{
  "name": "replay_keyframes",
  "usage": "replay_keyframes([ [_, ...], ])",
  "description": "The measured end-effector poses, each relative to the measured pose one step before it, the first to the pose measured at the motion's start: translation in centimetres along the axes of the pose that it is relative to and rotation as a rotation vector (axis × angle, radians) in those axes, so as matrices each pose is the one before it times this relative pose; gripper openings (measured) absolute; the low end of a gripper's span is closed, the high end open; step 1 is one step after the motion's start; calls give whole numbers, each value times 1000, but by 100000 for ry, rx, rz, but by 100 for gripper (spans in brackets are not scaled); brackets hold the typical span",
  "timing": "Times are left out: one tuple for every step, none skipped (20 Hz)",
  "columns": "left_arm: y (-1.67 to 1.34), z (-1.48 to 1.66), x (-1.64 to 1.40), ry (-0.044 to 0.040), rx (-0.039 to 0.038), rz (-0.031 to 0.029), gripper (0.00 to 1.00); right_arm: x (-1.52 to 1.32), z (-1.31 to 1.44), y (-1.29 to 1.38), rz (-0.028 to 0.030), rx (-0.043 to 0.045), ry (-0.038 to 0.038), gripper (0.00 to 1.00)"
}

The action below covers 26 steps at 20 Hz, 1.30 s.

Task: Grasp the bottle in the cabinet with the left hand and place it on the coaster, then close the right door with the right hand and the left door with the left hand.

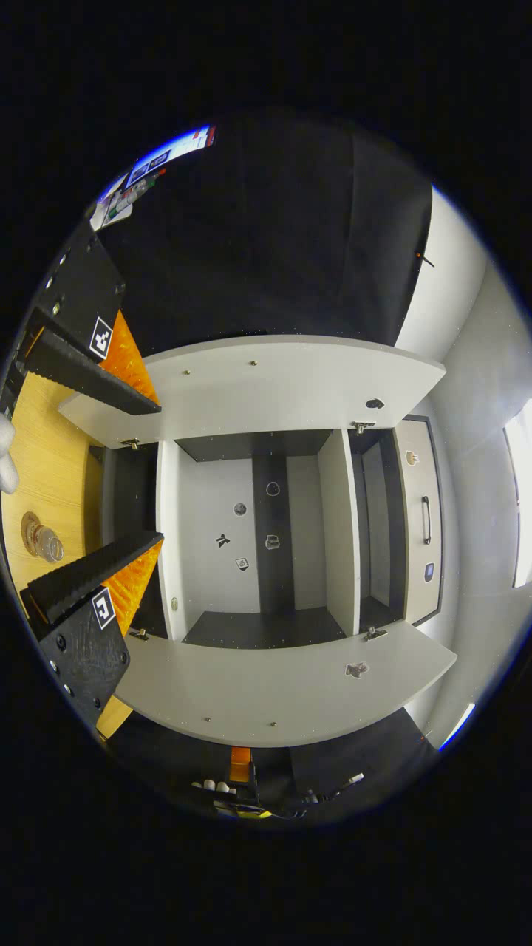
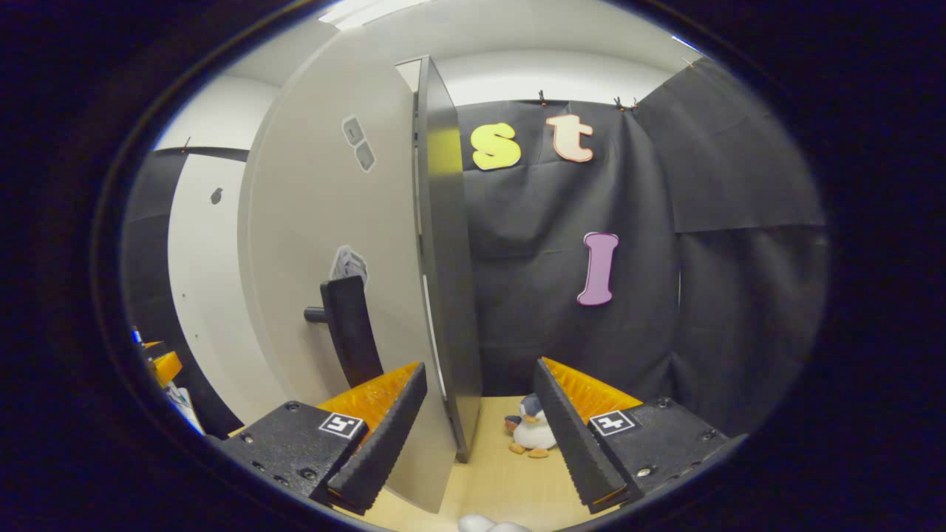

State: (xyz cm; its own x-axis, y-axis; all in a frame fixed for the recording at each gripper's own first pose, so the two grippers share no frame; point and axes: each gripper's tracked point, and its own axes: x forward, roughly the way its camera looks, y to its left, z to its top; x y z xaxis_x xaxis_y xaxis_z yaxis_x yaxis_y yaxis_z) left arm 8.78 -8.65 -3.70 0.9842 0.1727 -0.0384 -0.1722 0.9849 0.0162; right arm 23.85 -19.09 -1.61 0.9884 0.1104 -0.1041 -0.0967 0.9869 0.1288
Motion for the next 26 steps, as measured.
replay_keyframes([
  [329, -34, -199, -529, 67, 130, 96, -64, -49, 261, -38, 342, 313, 96],
  [493, -75, 13, -376, 237, -289, 96, -8, -118, 552, 88, -70, 434, 96],
  [591, -143, 148, -49, 196, 41, 96, 57, -50, 889, -100, -56, -114, 93],
  [497, -276, 97, 418, -201, -472, 96, -23, -48, 1150, 28, 20, -568, 96],
  [391, -148, 72, 305, -468, -932, 96, -153, -332, 1310, 214, -562, -87, 96],
  [579, -78, 97, -457, -277, -724, 96, 127, -76, 1283, -97, -542, -286, 93],
  [519, -51, 154, 369, 29, -1161, 96, 200, -119, 1281, -333, -965, -184, 96],
  [724, -97, -19, 353, 268, -877, 96, 257, -6, 1170, -728, -851, -341, 93],
  [787, 60, 57, -354, 312, -833, 96, 358, 51, 1186, -977, -756, -570, 96],
  [785, 103, 147, -243, 269, -568, 96, 417, -43, 1097, -318, -474, -368, 96],
  [781, 11, 272, 44, -196, -557, 96, 374, -252, 1349, 410, 356, 44, 96],
  [758, -175, 126, 67, -459, -795, 95, 471, -87, 1411, 1127, 1121, -609, 96],
  [896, -151, 132, -46, -574, -209, 96, 565, 35, 1515, 1791, 1000, 164, 94],
  [736, -42, 182, 199, -356, -504, 96, 527, 179, 1345, 1440, -229, -648, 94],
  [930, -59, 162, -60, -21, 294, 96, 140, 160, 717, -1312, -857, -1040, 94],
  [1016, -166, 105, 148, 442, 282, 96, -20, 362, 428, -1629, -841, -2014, 96],
  [1086, -177, 149, 253, 686, 721, 96, -156, 446, 519, -1272, -484, -1578, 94],
  [1166, -31, 270, -59, 281, 569, 96, -367, 331, 361, -776, -226, -891, 96],
  [987, -69, 303, 168, -305, -109, 96, -504, 111, 319, -590, 97, -354, 96],
  [1033, -93, 489, -40, -595, -151, 96, -574, 28, 85, -1113, -88, -61, 99],
  [1046, 15, 522, 122, -470, 27, 96, -650, -52, -117, -1510, -145, 75, 96],
  [1099, -65, 362, -99, -486, 621, 96, -664, -96, -6, -1430, -286, 307, 96],
  [891, -108, 347, 210, -681, -66, 96, -759, -74, 55, -1170, -113, -91, 94],
  [1065, -112, 365, 186, -521, 510, 96, -775, -121, 45, -896, -296, 126, 96],
  [868, -18, 425, 129, -392, 127, 96, -818, -351, 66, -616, -511, 544, 94],
  [915, -39, 620, -67, 51, 704, 96, -751, -387, 121, -319, -417, 782, 96],
])
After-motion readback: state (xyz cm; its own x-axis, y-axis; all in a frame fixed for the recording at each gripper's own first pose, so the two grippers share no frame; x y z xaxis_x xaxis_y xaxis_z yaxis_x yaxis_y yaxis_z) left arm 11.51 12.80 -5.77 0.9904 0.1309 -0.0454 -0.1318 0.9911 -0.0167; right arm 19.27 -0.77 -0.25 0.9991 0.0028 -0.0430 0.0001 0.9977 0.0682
